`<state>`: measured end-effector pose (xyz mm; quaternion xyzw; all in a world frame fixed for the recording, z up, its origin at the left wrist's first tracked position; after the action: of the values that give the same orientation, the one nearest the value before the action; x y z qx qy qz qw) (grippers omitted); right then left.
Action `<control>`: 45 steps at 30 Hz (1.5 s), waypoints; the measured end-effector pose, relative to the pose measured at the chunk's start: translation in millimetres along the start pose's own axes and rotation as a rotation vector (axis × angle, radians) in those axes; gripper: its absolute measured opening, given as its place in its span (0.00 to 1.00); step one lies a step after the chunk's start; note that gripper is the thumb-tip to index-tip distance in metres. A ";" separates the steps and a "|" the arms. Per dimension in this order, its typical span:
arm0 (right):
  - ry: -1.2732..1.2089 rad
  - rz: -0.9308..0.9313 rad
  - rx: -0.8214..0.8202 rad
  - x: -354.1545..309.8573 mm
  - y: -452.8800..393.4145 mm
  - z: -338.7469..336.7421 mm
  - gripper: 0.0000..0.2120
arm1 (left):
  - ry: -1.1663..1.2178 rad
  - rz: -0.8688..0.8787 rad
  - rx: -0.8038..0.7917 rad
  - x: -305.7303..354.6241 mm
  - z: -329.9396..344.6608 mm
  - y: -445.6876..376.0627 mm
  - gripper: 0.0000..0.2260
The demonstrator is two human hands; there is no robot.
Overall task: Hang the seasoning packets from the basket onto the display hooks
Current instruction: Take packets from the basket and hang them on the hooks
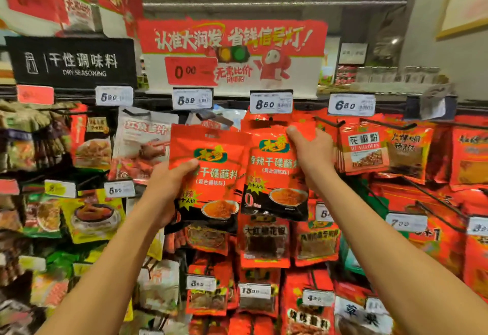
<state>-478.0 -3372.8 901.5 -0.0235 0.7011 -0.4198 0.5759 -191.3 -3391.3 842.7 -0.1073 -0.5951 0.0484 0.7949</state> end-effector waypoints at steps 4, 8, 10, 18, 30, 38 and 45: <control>0.028 -0.027 0.070 -4.2 -8.0 21.0 0.14 | 0.006 -0.005 -0.009 -9.1 14.8 -12.9 0.03; 0.063 -0.040 0.138 1.3 -14.7 24.3 0.17 | 0.021 -0.013 -0.046 -14.3 23.7 -20.3 0.05; 0.091 -0.051 0.151 4.4 -17.5 25.5 0.16 | 0.031 -0.013 -0.065 -16.1 25.1 -22.5 0.05; 0.295 0.090 0.073 16.3 -53.0 44.4 0.12 | 0.001 -0.050 -0.130 -11.5 47.8 -25.9 0.14; -0.082 -0.067 0.108 6.4 -11.7 -9.6 0.08 | 0.002 -0.042 -0.153 -10.2 113.1 -49.0 0.08; 0.136 -0.074 0.054 6.8 -14.0 6.6 0.13 | -0.020 -0.009 -0.100 -7.0 127.5 -60.4 0.16; 0.198 -0.076 0.121 -2.0 -27.4 16.3 0.22 | -0.100 -0.047 0.006 5.8 132.0 -75.7 0.16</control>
<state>-476.2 -3398.6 920.1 0.0261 0.7266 -0.4831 0.4878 -319.7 -3448.8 900.9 -0.0884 -0.6365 0.0369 0.7653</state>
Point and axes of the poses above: each hand's wrist, its own y-axis away from the middle knuckle, its own z-axis out of the palm, x = y × z, the point moved 2 cm from there along -y, towards the middle knuckle, and after that the axes turned 5 degrees about -z, right-handed, at the moved point
